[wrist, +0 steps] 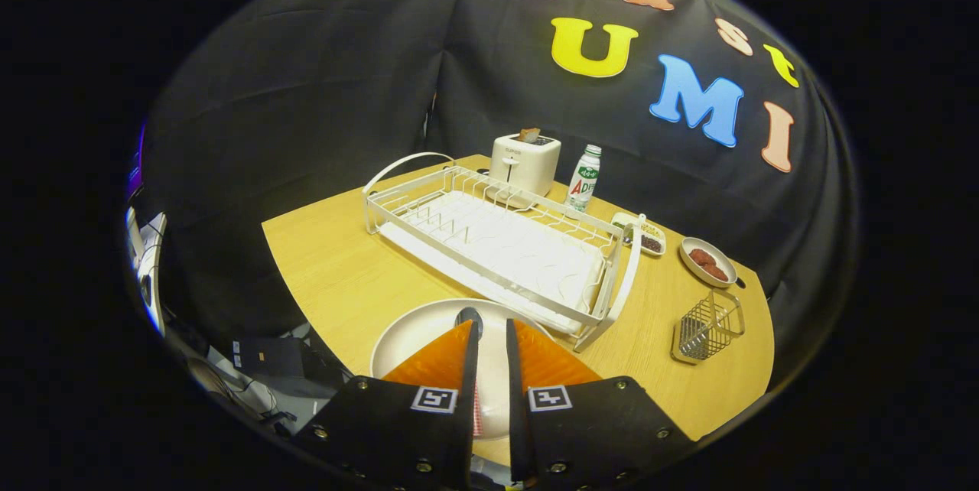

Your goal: Take the plate from the dish rack, then take the spoon from the basket and place it into the plate.

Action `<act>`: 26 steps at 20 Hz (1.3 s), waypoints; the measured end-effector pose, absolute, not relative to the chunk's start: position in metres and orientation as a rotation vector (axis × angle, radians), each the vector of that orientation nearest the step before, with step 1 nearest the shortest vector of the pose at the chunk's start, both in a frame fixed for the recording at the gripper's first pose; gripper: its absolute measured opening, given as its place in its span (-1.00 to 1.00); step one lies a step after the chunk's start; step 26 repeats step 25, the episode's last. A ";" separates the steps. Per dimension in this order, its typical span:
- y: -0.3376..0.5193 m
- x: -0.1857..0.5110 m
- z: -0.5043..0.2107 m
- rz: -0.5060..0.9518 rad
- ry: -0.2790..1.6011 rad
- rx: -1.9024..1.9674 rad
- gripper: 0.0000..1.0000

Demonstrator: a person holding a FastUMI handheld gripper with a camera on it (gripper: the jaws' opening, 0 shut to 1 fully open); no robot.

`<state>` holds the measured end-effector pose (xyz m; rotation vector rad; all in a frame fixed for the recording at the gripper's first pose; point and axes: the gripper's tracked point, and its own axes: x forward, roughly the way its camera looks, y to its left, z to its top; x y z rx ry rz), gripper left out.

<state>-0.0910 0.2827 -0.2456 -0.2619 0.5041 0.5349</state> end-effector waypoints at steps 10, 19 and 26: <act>0.256 -0.062 -0.137 0.427 0.279 -0.197 -0.61; 0.220 -0.038 -0.055 0.355 0.130 -0.067 -0.61; 0.164 -0.014 -0.012 0.251 0.054 -0.005 -0.61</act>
